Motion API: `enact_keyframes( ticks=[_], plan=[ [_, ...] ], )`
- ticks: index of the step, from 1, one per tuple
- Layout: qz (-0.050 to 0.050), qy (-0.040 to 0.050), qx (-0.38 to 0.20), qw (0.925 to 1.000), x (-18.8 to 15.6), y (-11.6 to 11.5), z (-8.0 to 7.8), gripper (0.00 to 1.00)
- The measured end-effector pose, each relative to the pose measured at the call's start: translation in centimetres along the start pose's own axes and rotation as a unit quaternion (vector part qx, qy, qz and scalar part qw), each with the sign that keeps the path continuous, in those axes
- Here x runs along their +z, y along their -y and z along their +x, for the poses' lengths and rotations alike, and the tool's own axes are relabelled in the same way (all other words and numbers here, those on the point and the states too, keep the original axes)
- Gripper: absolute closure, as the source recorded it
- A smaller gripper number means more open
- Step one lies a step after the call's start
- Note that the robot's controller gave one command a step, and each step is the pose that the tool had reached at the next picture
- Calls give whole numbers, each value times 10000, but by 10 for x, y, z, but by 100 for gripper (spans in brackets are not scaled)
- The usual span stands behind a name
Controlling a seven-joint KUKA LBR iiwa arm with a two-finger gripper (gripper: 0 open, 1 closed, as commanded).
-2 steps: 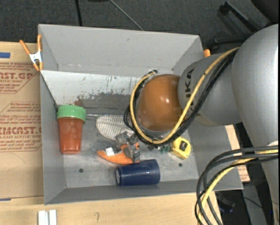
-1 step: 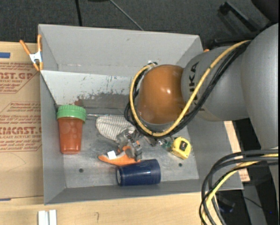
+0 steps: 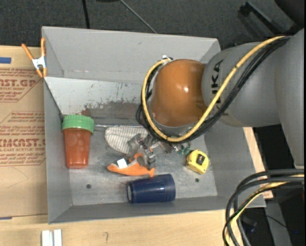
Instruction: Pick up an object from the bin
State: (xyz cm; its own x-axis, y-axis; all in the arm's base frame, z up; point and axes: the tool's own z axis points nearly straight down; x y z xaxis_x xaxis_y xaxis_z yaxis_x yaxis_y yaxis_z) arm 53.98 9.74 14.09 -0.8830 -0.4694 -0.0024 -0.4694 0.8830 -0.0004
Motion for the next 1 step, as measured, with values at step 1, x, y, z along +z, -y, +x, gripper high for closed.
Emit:
enact_keyframes(
  ticks=[1],
  plan=[
    [-13,-32,-160,9999,-48,-4,-2,100]
  ],
)
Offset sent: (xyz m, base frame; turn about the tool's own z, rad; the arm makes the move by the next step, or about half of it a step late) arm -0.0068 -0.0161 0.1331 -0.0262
